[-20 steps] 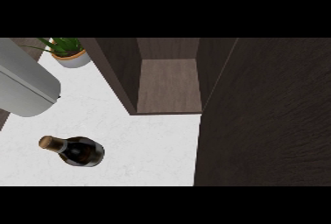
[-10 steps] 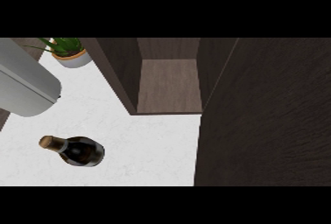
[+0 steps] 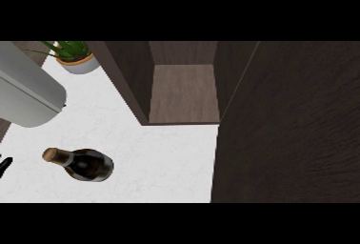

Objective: Pick up the wine, place it into the cabinet and close the cabinet

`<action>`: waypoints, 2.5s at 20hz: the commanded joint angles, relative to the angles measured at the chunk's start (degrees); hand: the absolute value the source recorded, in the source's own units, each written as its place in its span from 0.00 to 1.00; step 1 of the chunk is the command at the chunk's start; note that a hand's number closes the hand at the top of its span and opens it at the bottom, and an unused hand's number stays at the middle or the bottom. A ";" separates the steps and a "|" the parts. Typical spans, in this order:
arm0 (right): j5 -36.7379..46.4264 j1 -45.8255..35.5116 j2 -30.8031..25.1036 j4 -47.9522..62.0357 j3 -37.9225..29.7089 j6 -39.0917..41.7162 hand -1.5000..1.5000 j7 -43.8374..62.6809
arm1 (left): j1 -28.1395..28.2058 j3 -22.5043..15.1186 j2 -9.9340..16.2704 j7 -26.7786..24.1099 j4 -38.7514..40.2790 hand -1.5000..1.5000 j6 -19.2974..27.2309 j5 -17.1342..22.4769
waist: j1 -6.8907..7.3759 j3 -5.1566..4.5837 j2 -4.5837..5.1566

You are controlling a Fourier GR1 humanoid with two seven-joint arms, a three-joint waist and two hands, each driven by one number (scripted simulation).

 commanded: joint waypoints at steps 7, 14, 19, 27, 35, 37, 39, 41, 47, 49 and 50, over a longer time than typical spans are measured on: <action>-0.34 5.41 -3.16 -14.60 0.88 -0.26 0.00 3.47 | -9.24 -1.21 -3.04 -5.89 15.74 0.00 -1.44 -10.05 | -0.10 0.00 -0.02; -4.14 1.33 -3.02 -11.95 -4.02 -0.48 0.00 4.02 | -14.44 -2.98 -4.99 -6.84 22.44 0.00 -0.24 -14.30 | 0.59 0.04 0.14; -2.53 -1.42 -3.52 -13.52 -3.56 -1.25 0.00 7.60 | -20.72 -2.91 -4.59 -11.01 32.82 0.00 0.11 -19.26 | 0.10 -0.06 0.20; 1.00 1.40 -3.29 -14.02 1.49 -2.09 0.00 6.83 | -26.04 -6.21 -7.30 -16.16 43.52 0.00 0.57 -24.76 | -0.17 -0.04 0.06; -2.02 1.94 -3.93 -13.96 -1.01 -1.74 0.00 4.80 | -28.49 -8.04 -8.01 -26.55 54.56 0.00 2.53 -30.22 | -0.56 -0.07 0.15; -2.87 4.97 -4.84 -14.41 -0.93 -0.51 0.00 3.09 | -28.40 -8.98 -7.97 -27.16 55.11 0.00 2.41 -30.73 | -0.51 -0.02 0.07; -3.16 3.08 -4.08 -12.62 -1.64 -0.87 0.00 2.00 | -26.79 -8.66 -7.72 -29.52 56.61 0.00 0.09 -29.11 | -0.01 -0.02 0.10; -3.34 2.53 -4.84 -14.02 -1.16 -0.75 0.00 4.01 | -27.40 -8.44 -8.88 -29.95 59.01 0.00 0.05 -27.97 | -0.26 -0.07 0.08; -1.52 2.32 -3.39 -10.93 -0.39 -2.07 0.00 0.81 | -30.92 -8.26 -10.75 -29.36 63.40 0.00 -1.96 -24.81 | -0.22 -0.01 0.06; -2.17 3.91 -5.08 -13.70 -0.01 -1.53 0.00 2.53 | -33.63 -6.83 -10.70 -28.01 66.48 0.00 -2.11 -23.02 | -0.82 -0.06 0.07; -3.04 3.33 -5.41 -12.42 -2.07 -1.10 0.00 1.46 | -31.31 -7.63 -11.80 -29.28 64.92 0.00 -3.17 -22.55 | -0.29 -0.01 0.04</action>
